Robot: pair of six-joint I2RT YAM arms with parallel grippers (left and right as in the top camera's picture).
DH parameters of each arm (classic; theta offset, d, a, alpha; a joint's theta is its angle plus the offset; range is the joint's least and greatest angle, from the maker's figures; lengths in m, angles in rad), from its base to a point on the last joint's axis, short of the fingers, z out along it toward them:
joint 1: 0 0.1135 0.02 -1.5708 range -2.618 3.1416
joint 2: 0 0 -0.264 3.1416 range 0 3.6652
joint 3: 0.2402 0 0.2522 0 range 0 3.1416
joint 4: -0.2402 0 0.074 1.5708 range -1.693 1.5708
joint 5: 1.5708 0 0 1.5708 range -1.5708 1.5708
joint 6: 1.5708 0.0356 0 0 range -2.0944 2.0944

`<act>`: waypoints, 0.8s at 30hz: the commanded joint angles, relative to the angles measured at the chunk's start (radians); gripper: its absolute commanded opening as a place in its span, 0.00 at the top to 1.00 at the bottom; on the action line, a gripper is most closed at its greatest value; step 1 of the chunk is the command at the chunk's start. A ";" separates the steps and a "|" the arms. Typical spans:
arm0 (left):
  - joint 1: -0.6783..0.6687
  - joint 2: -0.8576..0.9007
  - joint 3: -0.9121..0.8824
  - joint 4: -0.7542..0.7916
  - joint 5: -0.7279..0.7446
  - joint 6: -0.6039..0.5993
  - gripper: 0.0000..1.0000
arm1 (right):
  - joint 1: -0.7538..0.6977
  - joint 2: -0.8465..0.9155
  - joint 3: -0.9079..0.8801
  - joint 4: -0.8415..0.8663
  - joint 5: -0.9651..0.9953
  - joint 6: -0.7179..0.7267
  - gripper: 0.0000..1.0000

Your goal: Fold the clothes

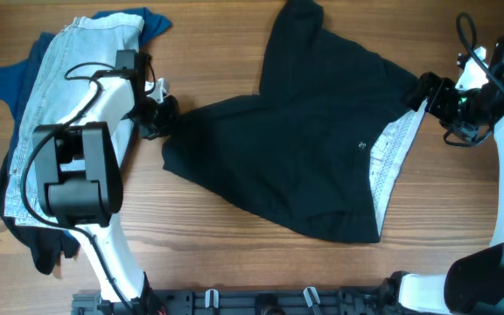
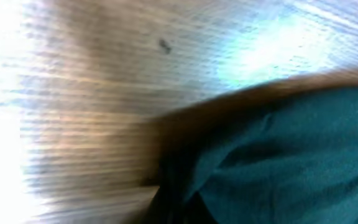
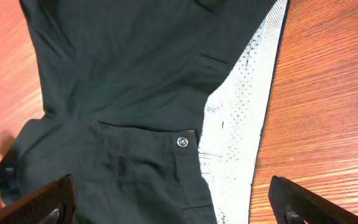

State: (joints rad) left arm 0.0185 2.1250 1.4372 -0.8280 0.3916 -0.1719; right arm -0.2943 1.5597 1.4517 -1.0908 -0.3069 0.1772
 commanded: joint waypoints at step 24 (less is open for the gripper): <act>-0.296 -0.080 0.052 0.750 -0.098 0.176 0.06 | 0.000 0.002 -0.003 0.040 -0.012 -0.021 0.00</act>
State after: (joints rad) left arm -0.2752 1.9903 1.4872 -0.0700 0.3370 -0.0116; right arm -0.2943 1.5597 1.4509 -1.0519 -0.3069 0.1768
